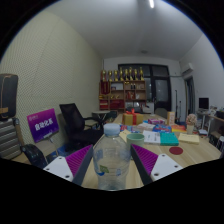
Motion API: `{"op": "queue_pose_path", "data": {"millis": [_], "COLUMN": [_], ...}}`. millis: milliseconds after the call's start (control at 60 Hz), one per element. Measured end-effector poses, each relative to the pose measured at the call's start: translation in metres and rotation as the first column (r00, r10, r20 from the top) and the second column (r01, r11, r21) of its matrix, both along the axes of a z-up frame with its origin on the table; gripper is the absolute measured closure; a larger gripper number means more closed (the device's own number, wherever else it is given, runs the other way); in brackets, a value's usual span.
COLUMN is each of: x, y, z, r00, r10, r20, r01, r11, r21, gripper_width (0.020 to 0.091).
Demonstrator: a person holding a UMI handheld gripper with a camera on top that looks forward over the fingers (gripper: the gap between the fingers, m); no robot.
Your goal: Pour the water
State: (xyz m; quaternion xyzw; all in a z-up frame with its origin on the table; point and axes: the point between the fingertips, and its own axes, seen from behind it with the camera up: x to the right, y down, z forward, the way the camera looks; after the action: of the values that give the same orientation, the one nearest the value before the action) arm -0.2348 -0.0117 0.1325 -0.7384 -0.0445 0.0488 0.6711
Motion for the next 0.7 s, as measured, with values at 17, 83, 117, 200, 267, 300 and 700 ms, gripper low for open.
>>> {"op": "queue_pose_path", "data": {"millis": [17, 83, 117, 200, 267, 300, 700], "x": [-0.001, 0.0, -0.003, 0.004, -0.001, -0.001, -0.029], "y": [0.002, 0.009, 0.009, 0.01, 0.01, 0.01, 0.076], "z": [-0.003, -0.013, -0.009, -0.008, -0.006, -0.007, 0.109], "r00": [1.0, 1.0, 0.999, 1.0, 1.0, 0.999, 0.528], "r10": [-0.001, 0.006, -0.007, 0.004, 0.022, 0.039, 0.276], "r20": [0.001, -0.018, -0.036, -0.024, -0.018, -0.012, -0.803], "r01": [0.001, -0.006, 0.007, -0.003, -0.02, -0.038, -0.353], "r11": [1.0, 1.0, 1.0, 0.999, 0.996, 0.995, 0.932], "r21": [-0.006, -0.012, 0.009, 0.053, 0.082, 0.088, 0.088], "gripper_width": [0.027, 0.0471, 0.0478, 0.0545, 0.0591, 0.0622, 0.0623]}}
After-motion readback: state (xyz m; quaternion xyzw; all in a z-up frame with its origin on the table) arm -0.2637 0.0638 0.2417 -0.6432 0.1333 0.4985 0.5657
